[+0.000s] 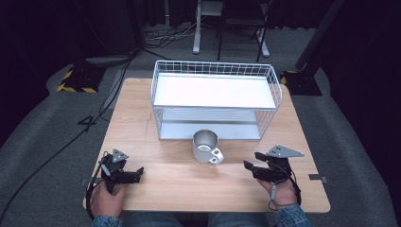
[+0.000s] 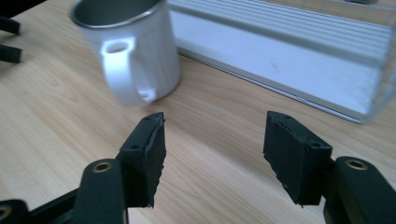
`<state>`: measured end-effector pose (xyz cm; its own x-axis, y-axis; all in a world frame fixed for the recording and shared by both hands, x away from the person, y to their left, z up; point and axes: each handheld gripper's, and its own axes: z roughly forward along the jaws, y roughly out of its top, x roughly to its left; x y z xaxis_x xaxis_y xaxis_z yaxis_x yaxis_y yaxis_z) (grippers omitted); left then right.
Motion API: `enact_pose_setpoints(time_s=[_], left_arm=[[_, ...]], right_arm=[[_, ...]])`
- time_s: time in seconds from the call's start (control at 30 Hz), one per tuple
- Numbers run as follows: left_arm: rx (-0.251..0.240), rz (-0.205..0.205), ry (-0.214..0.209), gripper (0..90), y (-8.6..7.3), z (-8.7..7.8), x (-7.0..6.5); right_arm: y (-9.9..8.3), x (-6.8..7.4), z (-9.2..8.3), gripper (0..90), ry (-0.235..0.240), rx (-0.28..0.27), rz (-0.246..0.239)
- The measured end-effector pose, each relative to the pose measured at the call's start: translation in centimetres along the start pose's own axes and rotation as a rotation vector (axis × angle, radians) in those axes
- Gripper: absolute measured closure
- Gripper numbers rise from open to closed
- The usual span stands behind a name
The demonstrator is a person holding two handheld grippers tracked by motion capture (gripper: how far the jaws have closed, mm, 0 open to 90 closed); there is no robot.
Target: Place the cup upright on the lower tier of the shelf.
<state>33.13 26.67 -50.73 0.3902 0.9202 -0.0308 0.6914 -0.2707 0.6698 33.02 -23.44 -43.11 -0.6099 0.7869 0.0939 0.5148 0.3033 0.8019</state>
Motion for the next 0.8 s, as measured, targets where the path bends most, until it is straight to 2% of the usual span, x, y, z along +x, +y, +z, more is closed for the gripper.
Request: enact_pose_setpoints(time_s=[0.57,0.8], left_arm=[[0.0,0.001,0.0,0.5,0.0,0.0,0.0],[0.0,0.0,0.0,0.5,0.0,0.0,0.0]], right_arm=[[2.2,4.1,3.2,39.2,0.16,0.026,-0.076],[2.7,4.5,4.8,39.5,0.169,0.039,-0.068]])
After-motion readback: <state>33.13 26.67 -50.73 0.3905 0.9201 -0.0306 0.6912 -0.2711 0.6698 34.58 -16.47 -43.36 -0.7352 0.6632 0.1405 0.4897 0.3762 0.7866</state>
